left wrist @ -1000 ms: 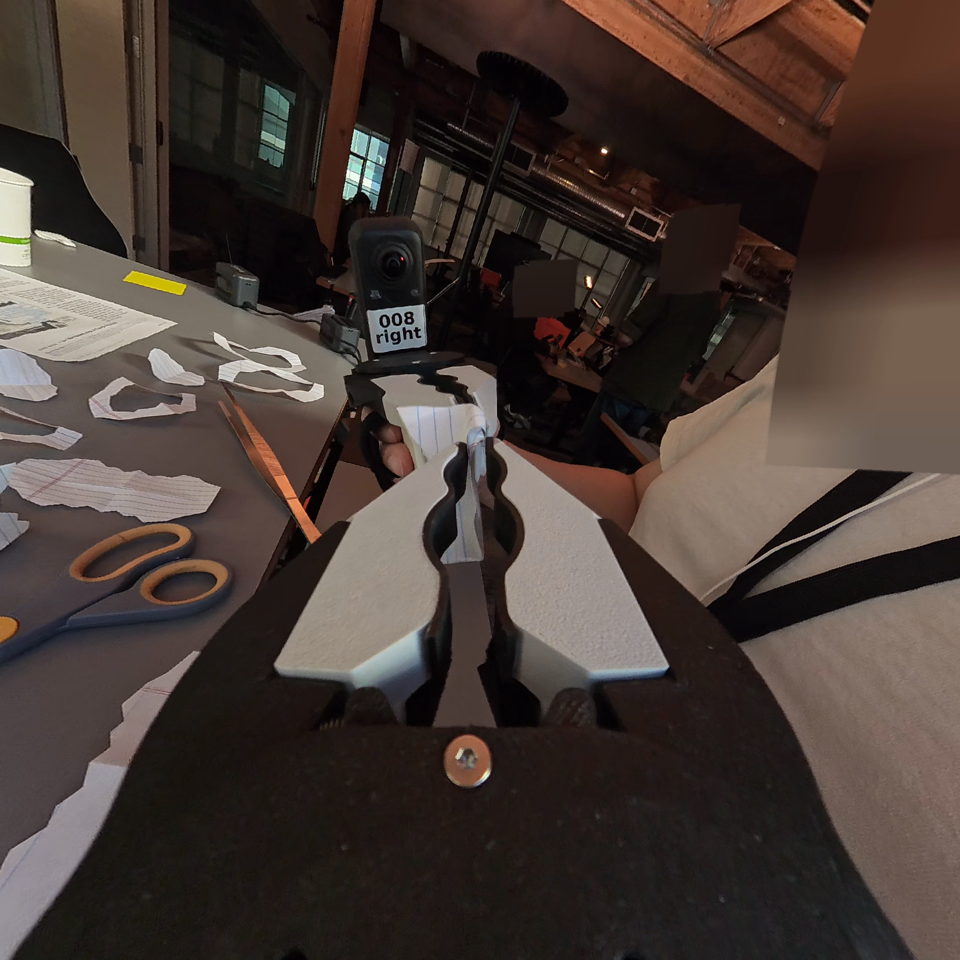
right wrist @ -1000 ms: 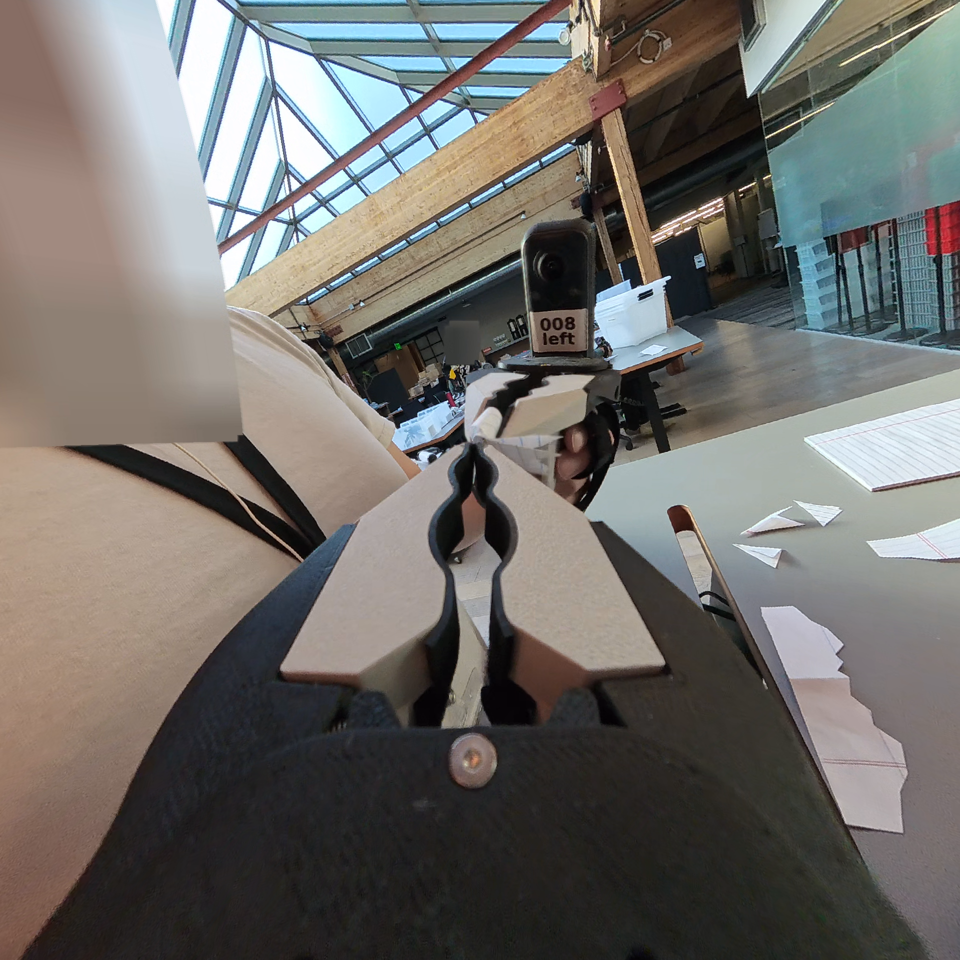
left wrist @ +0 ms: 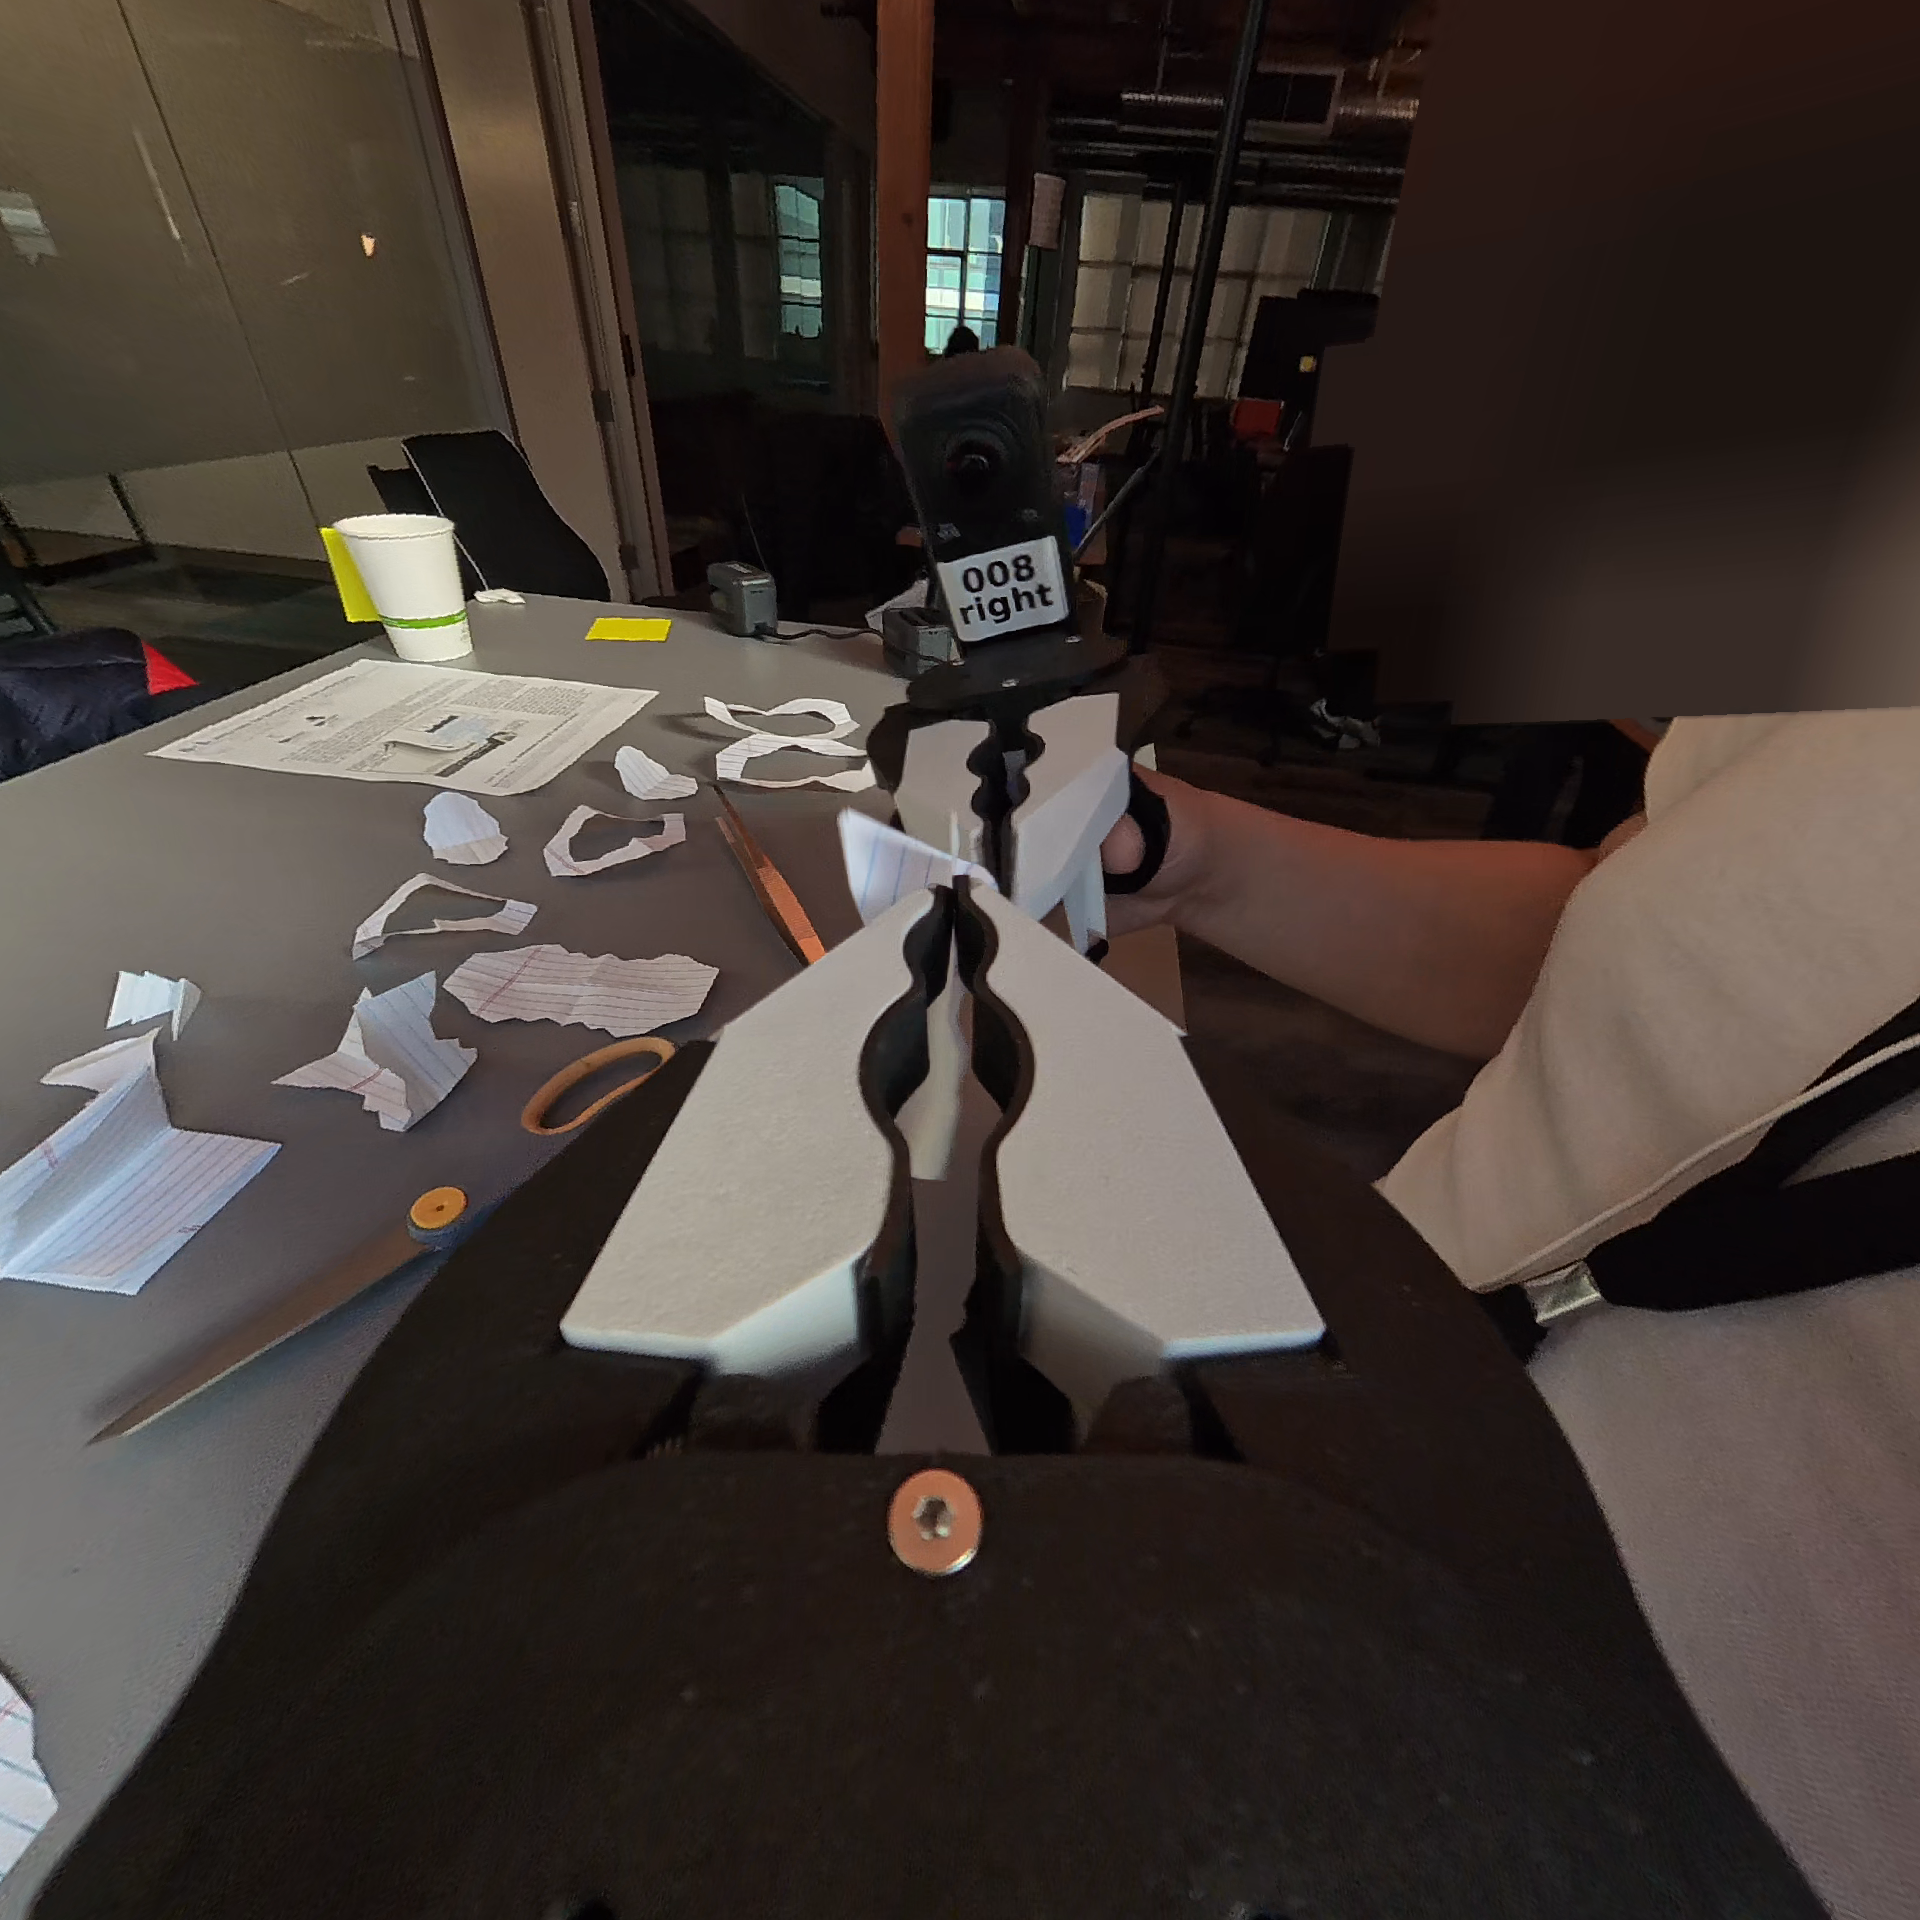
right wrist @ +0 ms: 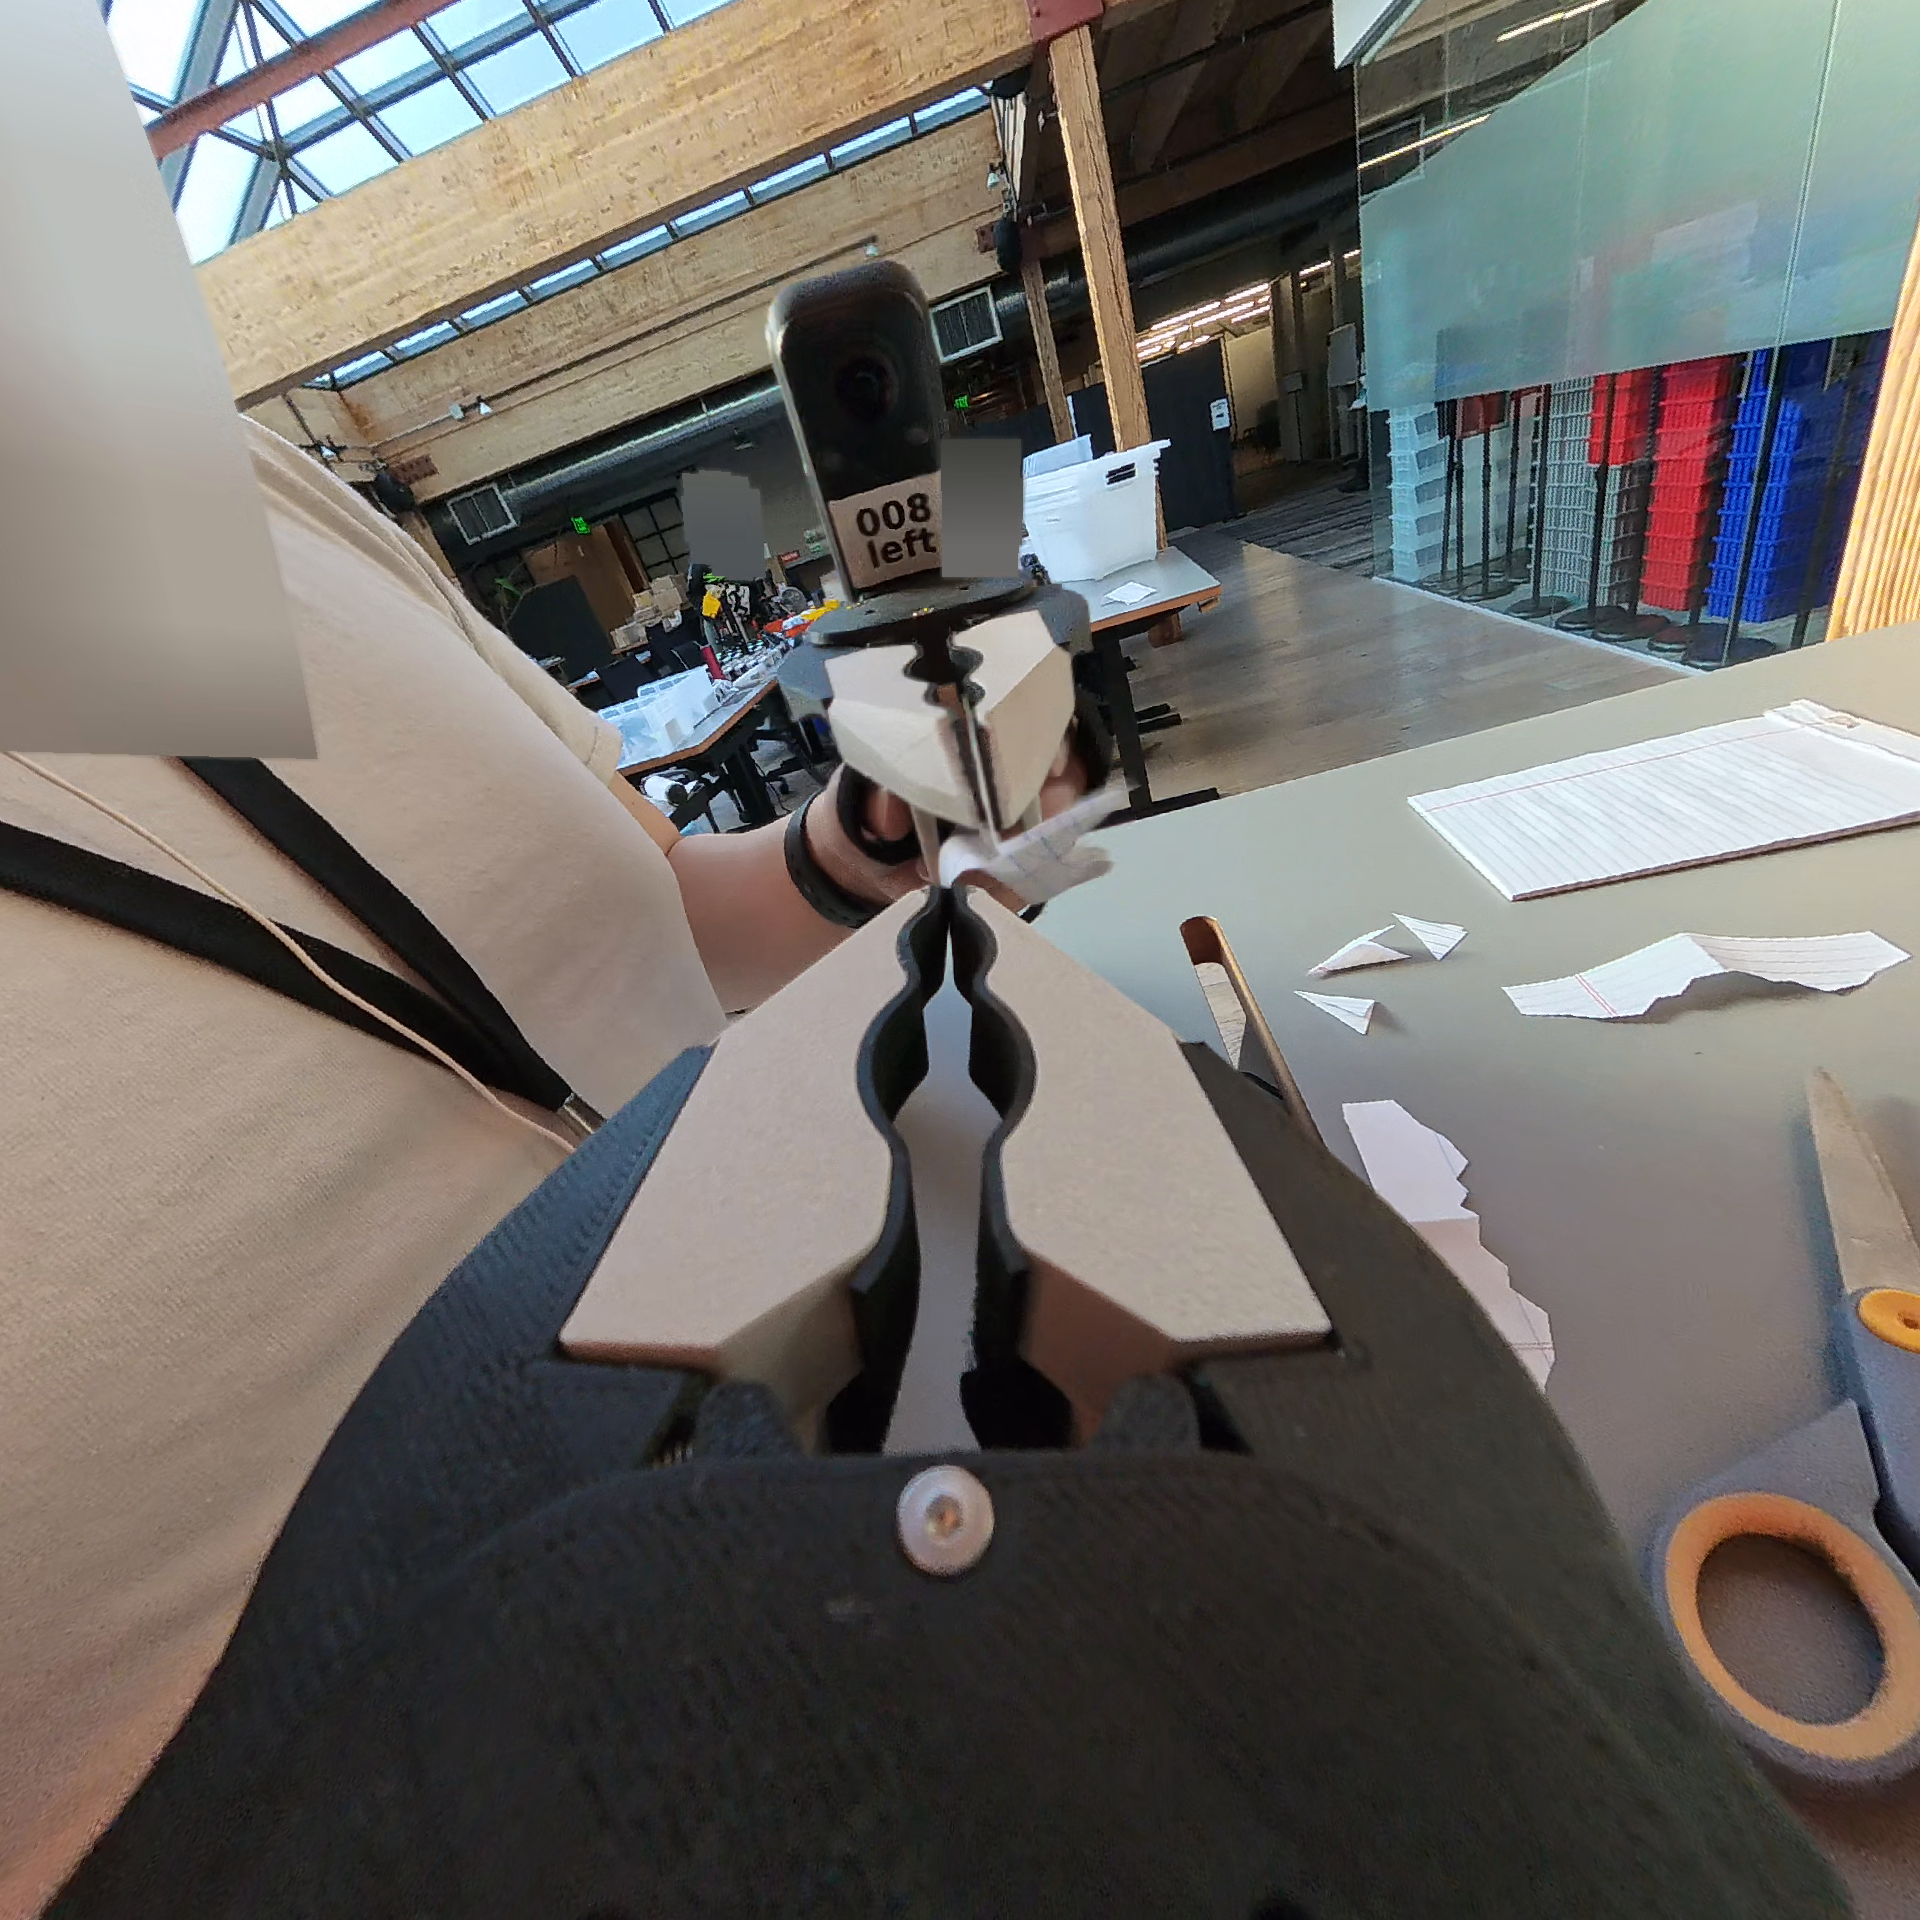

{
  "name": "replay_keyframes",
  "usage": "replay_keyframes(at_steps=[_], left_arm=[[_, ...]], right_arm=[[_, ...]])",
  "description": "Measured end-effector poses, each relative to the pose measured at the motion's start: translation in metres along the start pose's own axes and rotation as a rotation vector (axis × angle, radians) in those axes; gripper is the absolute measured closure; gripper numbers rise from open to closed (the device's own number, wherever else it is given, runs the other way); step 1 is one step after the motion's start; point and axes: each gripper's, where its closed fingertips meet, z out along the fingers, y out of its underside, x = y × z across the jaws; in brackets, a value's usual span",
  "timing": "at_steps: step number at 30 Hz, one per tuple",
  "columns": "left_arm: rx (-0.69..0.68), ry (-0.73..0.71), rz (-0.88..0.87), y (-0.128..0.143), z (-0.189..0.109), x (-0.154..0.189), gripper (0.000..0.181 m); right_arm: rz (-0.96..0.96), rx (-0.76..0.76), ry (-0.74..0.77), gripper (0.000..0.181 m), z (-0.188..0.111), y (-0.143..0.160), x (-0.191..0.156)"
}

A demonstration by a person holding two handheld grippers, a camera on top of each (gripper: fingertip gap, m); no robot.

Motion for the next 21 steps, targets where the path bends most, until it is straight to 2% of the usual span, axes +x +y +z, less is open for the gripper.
replay_keyframes(at_steps=[5, 11, 17, 21], left_arm=[[0.176, -0.007, -0.119, -0.024, -0.016, -0.013, 0.181], [0.451, -0.030, -0.276, -0.058, -0.053, -0.035, 0.181], [0.515, 0.011, -0.362, -0.061, -0.056, -0.038, 0.181], [0.473, 0.031, -0.379, -0.057, -0.050, -0.039, 0.181]], right_arm=[[0.015, 0.026, 0.015, 0.181, -0.005, -0.001, 0.003], [0.114, 0.167, 0.006, 0.181, -0.021, -0.011, 0.016], [0.211, 0.249, -0.082, 0.181, -0.019, -0.011, 0.016], [0.236, 0.266, -0.074, 0.155, -0.015, -0.010, 0.022]])
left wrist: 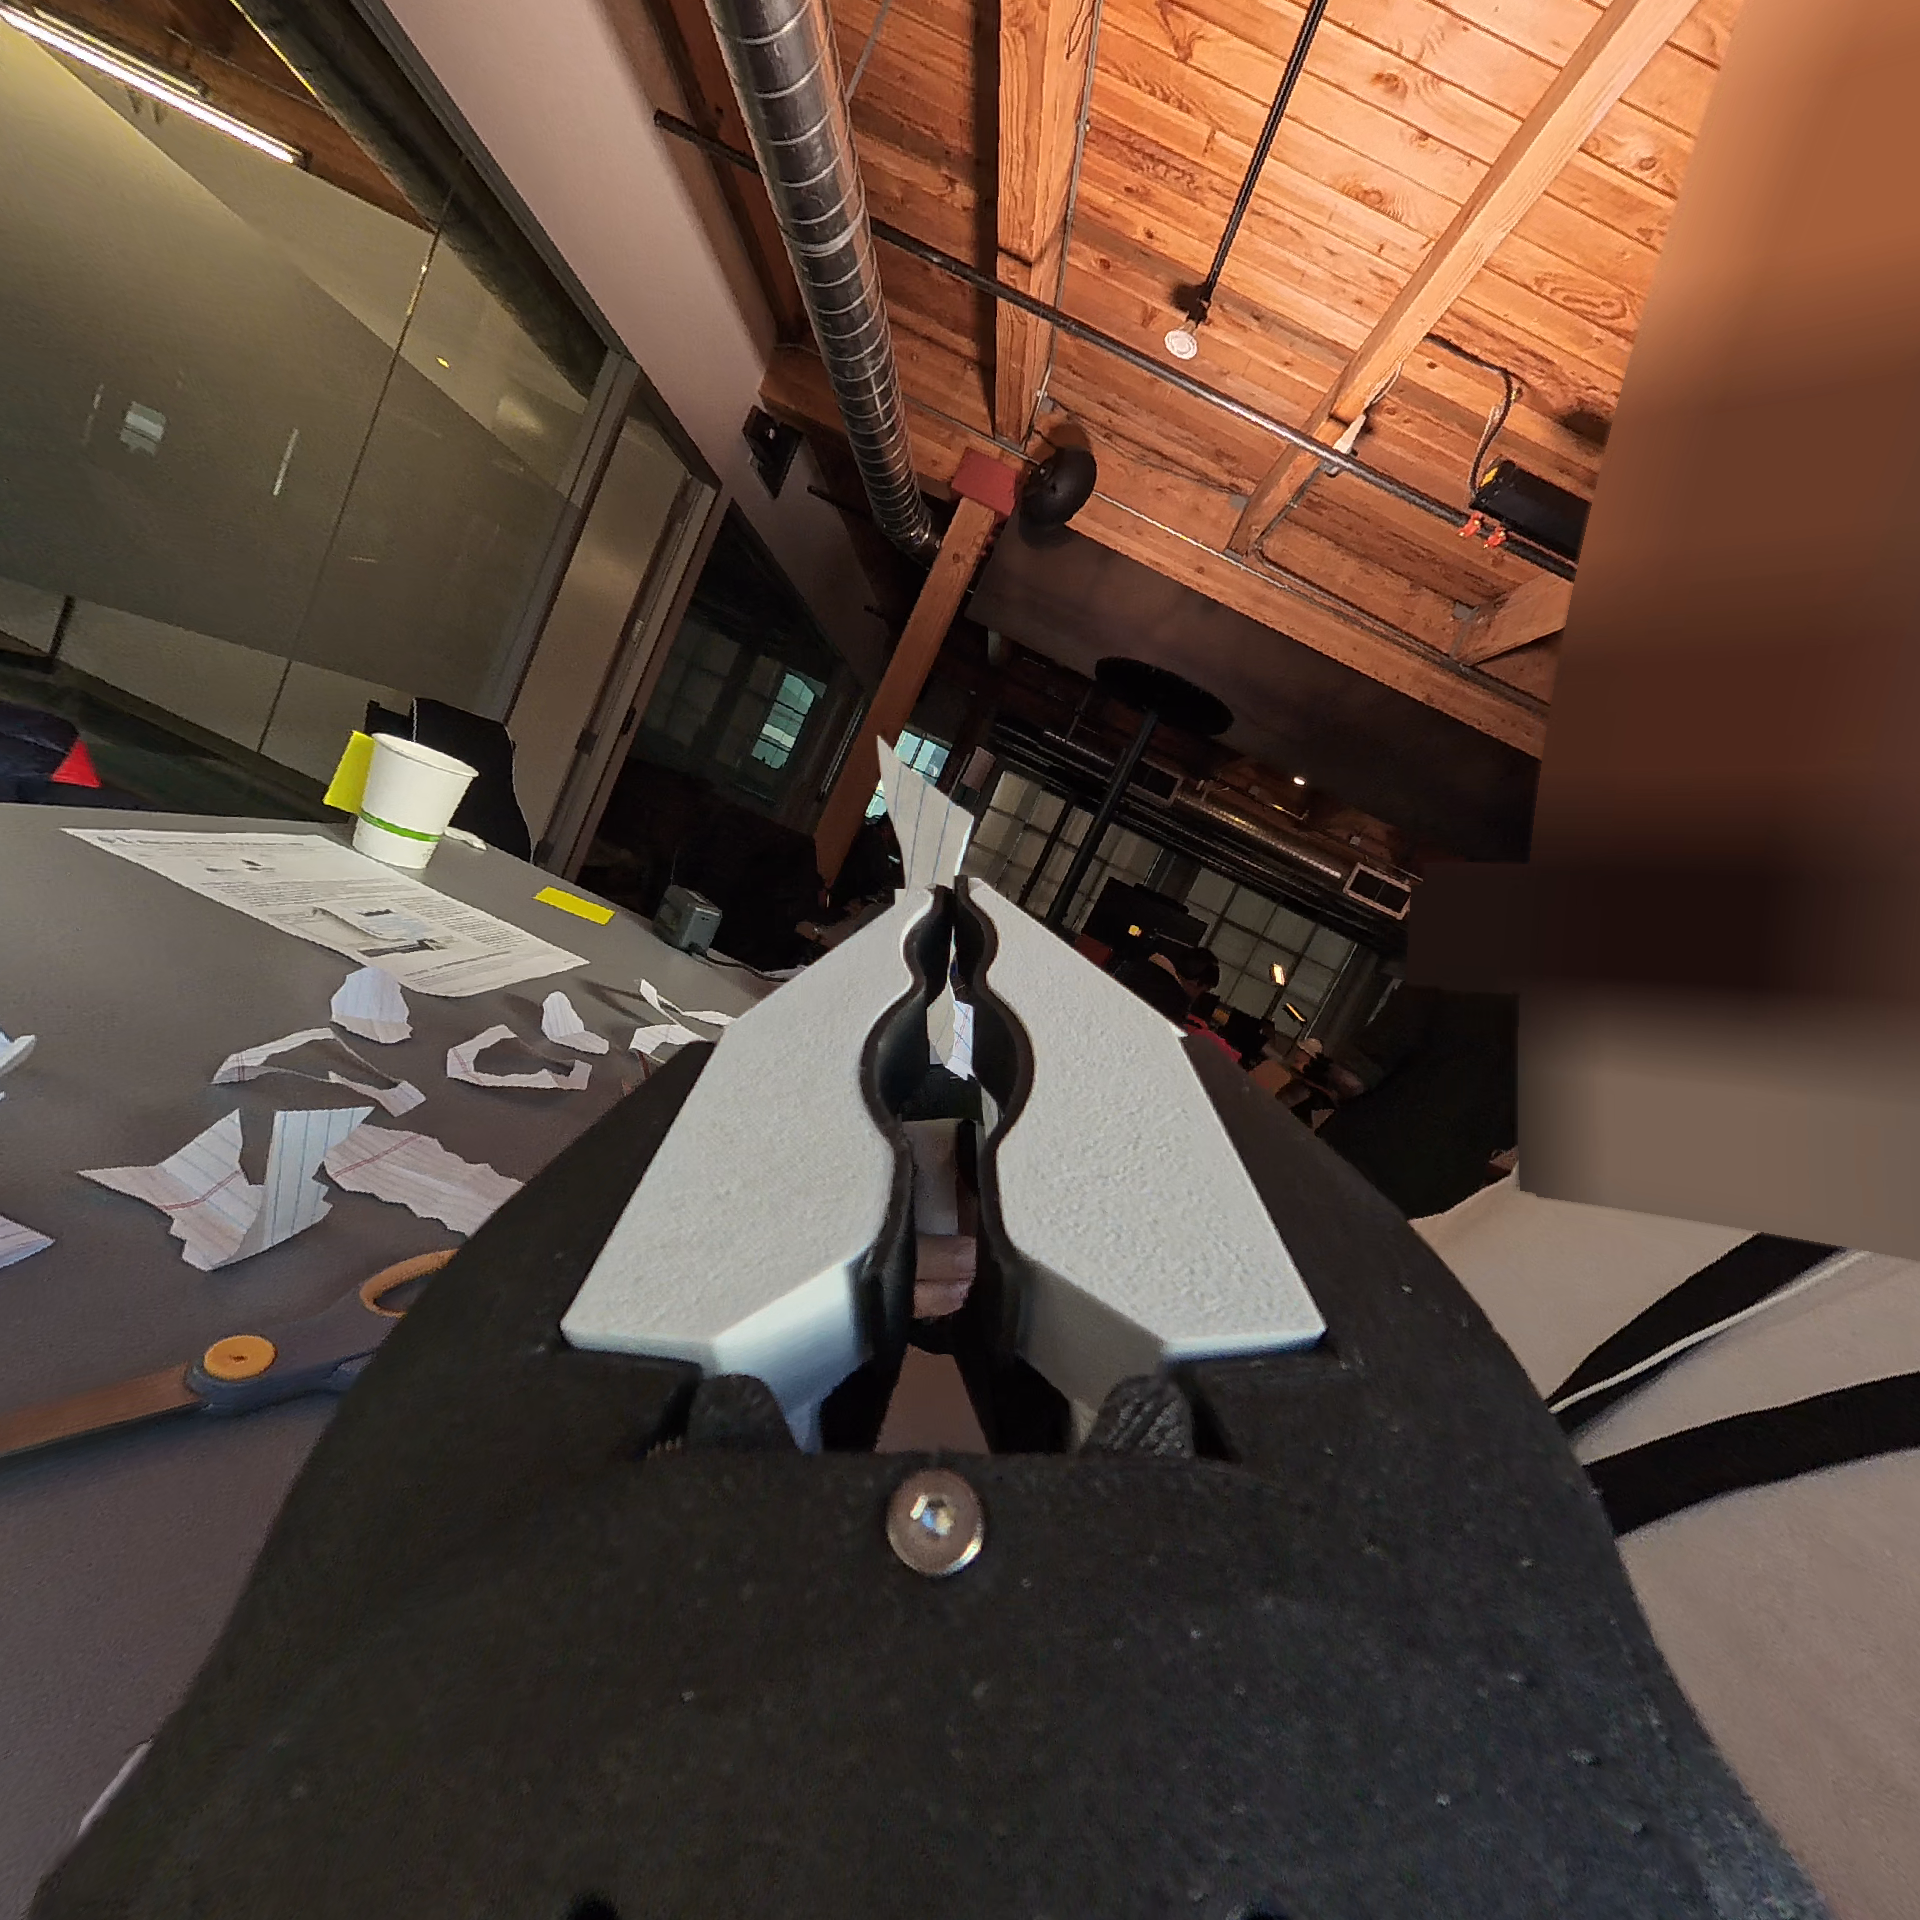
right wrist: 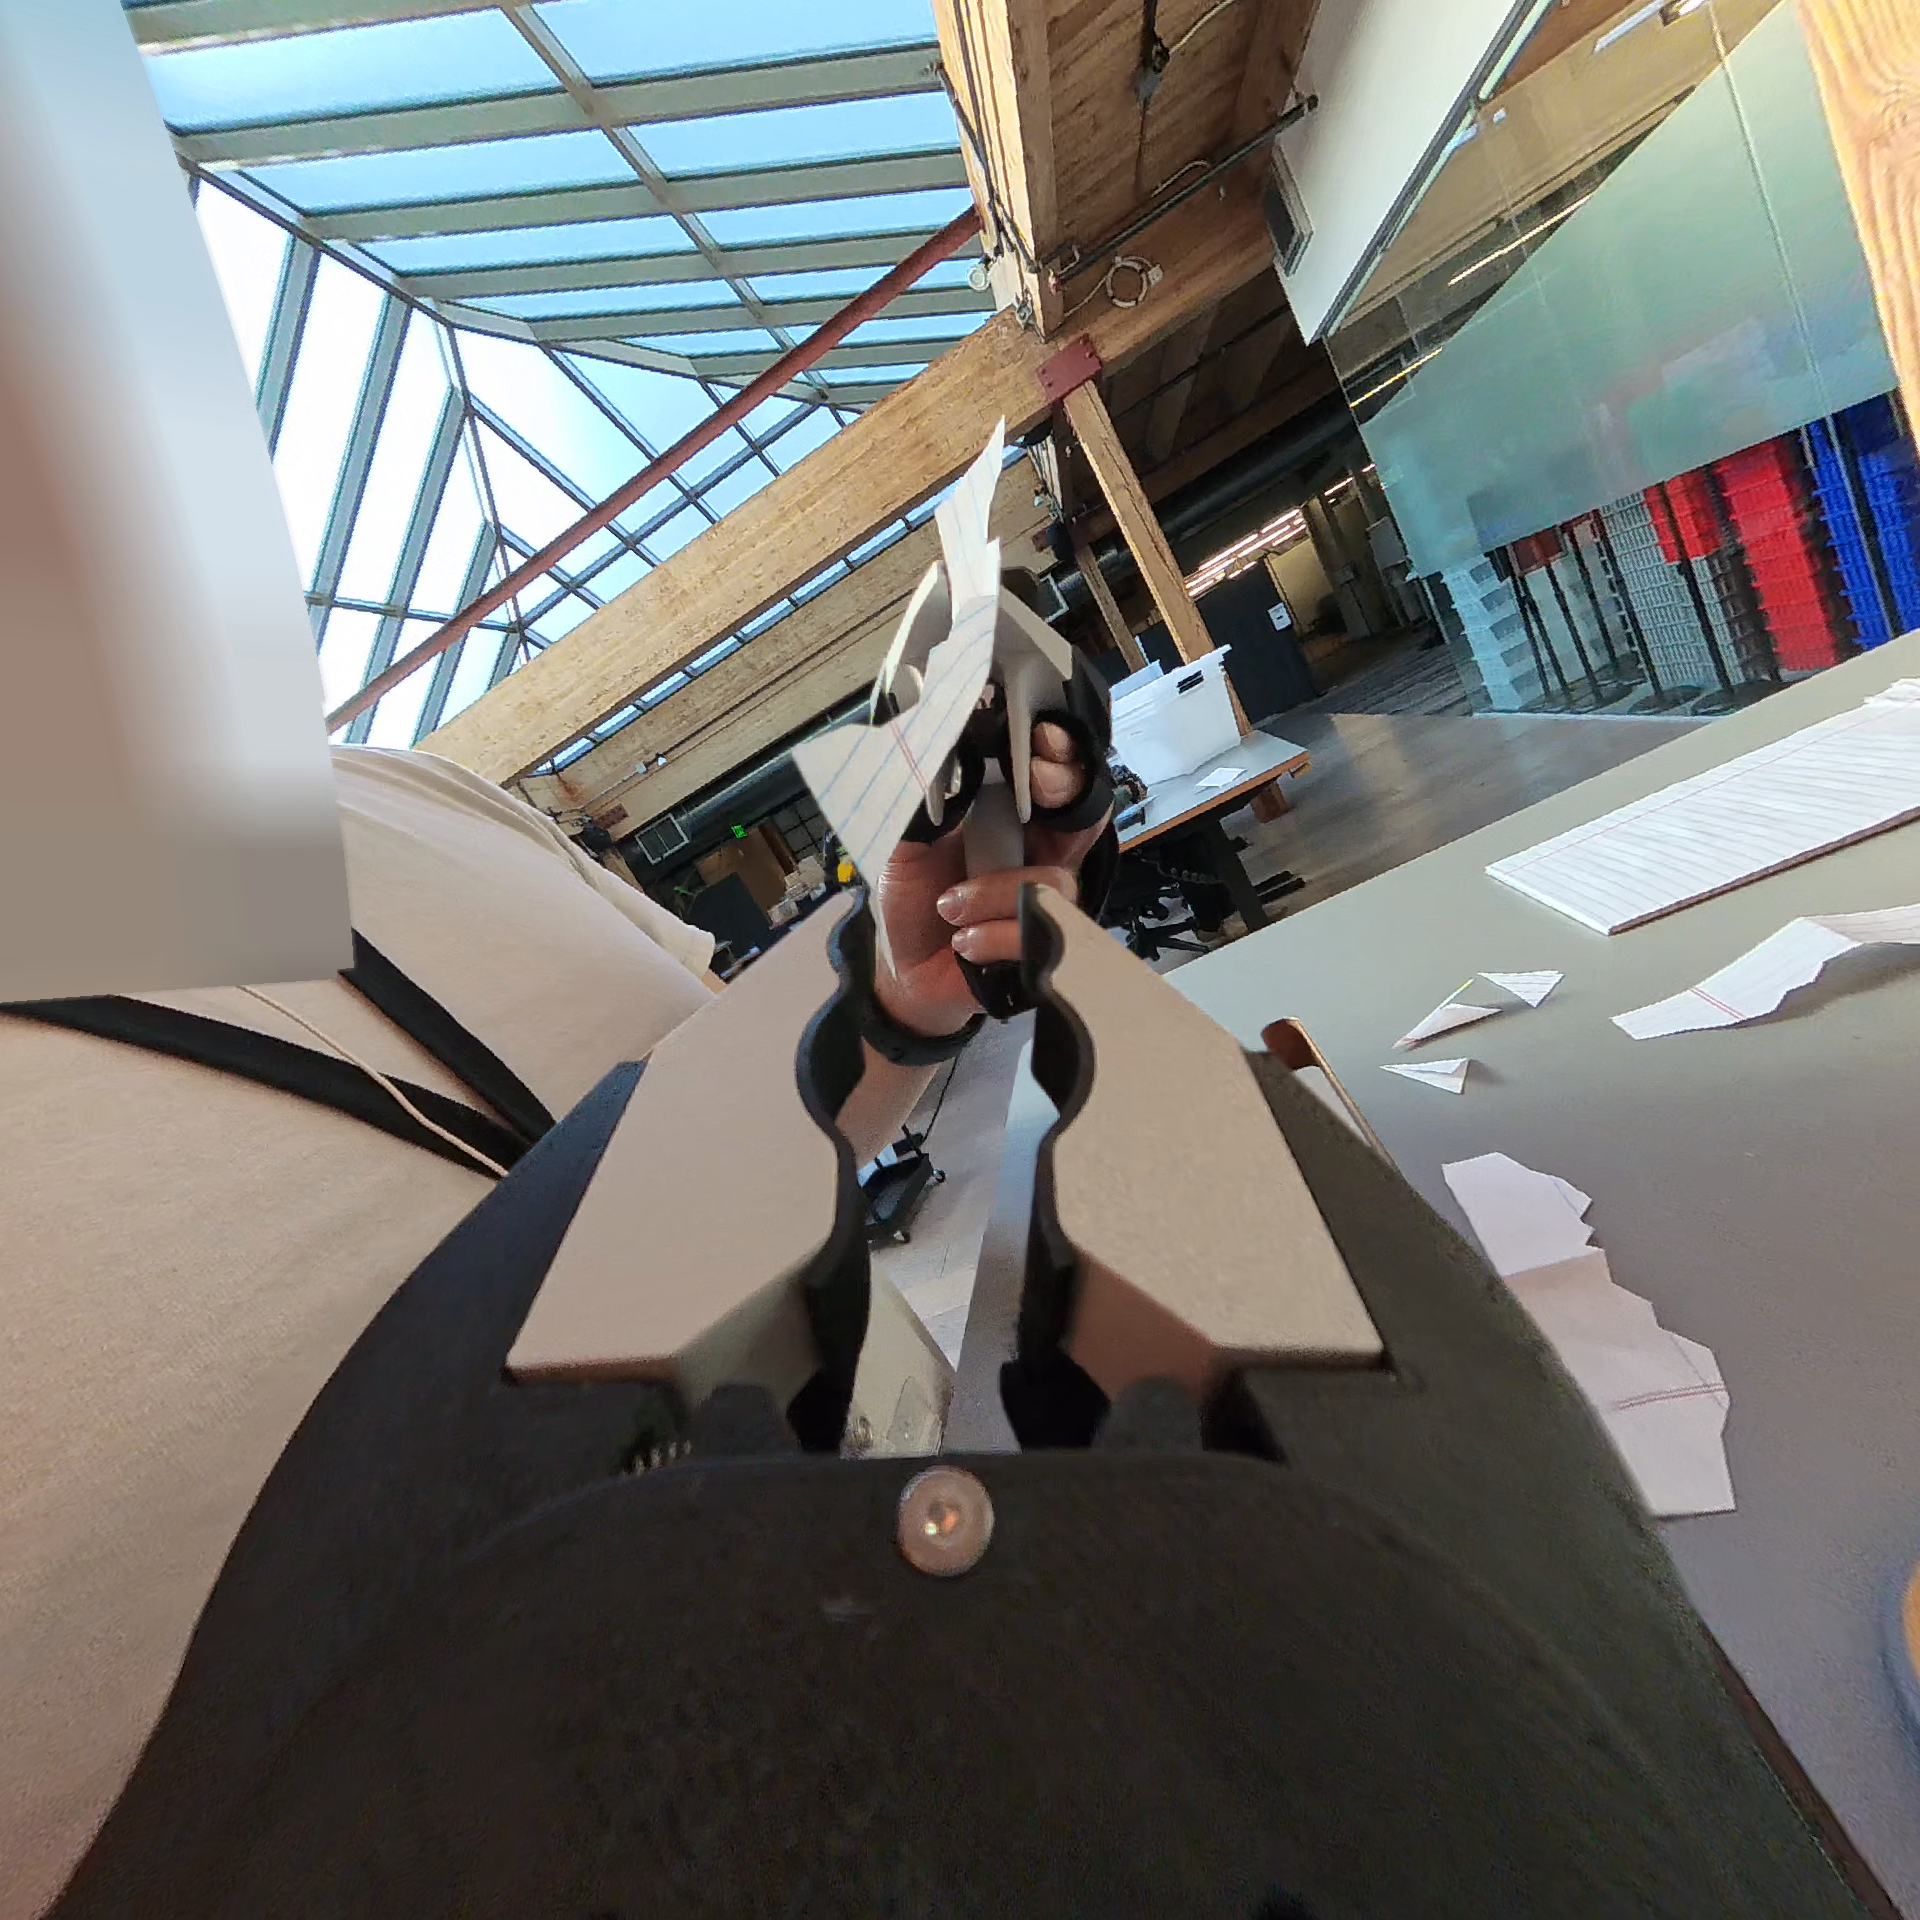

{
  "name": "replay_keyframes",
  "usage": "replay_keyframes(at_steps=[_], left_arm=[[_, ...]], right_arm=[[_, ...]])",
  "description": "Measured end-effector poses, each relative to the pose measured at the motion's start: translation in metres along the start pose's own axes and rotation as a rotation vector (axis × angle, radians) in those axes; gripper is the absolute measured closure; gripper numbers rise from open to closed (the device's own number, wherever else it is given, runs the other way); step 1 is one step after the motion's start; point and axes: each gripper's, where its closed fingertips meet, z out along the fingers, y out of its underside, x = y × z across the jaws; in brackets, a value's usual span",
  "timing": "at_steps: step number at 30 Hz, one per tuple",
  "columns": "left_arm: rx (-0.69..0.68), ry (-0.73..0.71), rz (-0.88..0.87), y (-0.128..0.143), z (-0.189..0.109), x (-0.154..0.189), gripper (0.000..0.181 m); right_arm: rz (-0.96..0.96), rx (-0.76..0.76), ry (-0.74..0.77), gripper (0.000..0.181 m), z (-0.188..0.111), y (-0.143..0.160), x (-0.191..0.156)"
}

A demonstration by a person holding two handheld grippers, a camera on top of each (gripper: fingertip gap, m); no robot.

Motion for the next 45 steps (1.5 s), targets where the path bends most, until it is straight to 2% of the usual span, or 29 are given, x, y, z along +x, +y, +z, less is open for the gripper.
replay_keyframes(at_steps=[4, 5, 8, 11, 13, 18, 20, 21, 22, 24, 26, 27, 29, 31, 35, 36, 38, 40, 42, 45], left_arm=[[-0.061, -0.011, 0.011, 0.003, 0.001, -0.005, 0.181], [-0.075, -0.007, 0.009, 0.003, 0.001, -0.006, 0.181], [-0.133, 0.004, 0.005, 0.007, 0.000, -0.009, 0.181], [-0.199, -0.008, 0.037, 0.012, -0.001, -0.014, 0.181], [-0.250, -0.033, 0.079, 0.016, -0.002, -0.018, 0.181], [-0.398, -0.044, 0.191, 0.029, -0.002, -0.019, 0.181], [-0.400, -0.069, 0.218, 0.028, -0.002, -0.022, 0.181], [-0.397, -0.067, 0.216, 0.027, -0.002, -0.022, 0.181], [-0.393, -0.065, 0.205, 0.027, -0.003, -0.022, 0.181], [-0.382, -0.099, 0.170, 0.026, -0.006, -0.030, 0.181], [-0.360, -0.226, 0.091, 0.024, -0.014, -0.055, 0.181], [-0.333, -0.258, 0.020, 0.023, -0.018, -0.063, 0.175], [-0.226, -0.166, -0.153, 0.016, -0.019, -0.057, 0.155], [-0.183, -0.102, -0.250, 0.016, -0.019, -0.051, 0.146], [-0.357, -0.147, -0.176, 0.062, -0.008, -0.050, 0.125], [-0.406, -0.153, -0.144, 0.073, -0.003, -0.049, 0.125], [-0.439, -0.184, -0.071, 0.082, 0.005, -0.054, 0.129], [-0.389, -0.161, -0.079, 0.075, 0.013, -0.053, 0.147], [-0.327, -0.093, -0.179, 0.065, 0.016, -0.049, 0.178], [-0.287, 0.009, -0.374, 0.061, 0.017, -0.040, 0.181]], right_arm=[[0.006, 0.009, 0.015, 0.139, -0.011, -0.009, 0.007], [0.026, 0.011, -0.012, 0.137, -0.014, -0.014, 0.004], [0.099, 0.012, -0.144, 0.117, -0.020, -0.031, -0.013], [0.118, -0.062, -0.052, 0.117, -0.012, -0.039, 0.005], [0.162, -0.145, 0.040, 0.121, 0.000, -0.034, 0.023], [0.214, -0.334, 0.111, 0.136, 0.028, -0.010, 0.040], [0.214, -0.434, 0.093, 0.154, 0.030, 0.007, 0.039], [0.223, -0.457, 0.061, 0.172, 0.031, 0.011, 0.035], [0.229, -0.455, 0.029, 0.181, 0.033, 0.012, 0.032], [0.207, -0.433, 0.021, 0.181, 0.036, 0.011, 0.032], [0.198, -0.401, 0.001, 0.181, 0.037, 0.007, 0.029], [0.219, -0.370, -0.007, 0.181, 0.038, 0.003, 0.028], [0.272, -0.316, 0.033, 0.181, 0.037, -0.004, 0.037], [0.296, -0.280, 0.087, 0.181, 0.033, -0.007, 0.047], [0.330, -0.266, 0.174, 0.181, 0.028, -0.005, 0.058], [0.345, -0.268, 0.181, 0.181, 0.028, -0.004, 0.059], [0.354, -0.276, 0.176, 0.181, 0.029, -0.002, 0.057], [0.325, -0.326, 0.185, 0.181, 0.029, 0.007, 0.056], [0.272, -0.342, 0.135, 0.181, 0.030, 0.009, 0.047], [0.161, -0.317, 0.053, 0.181, 0.031, 0.004, 0.033]])
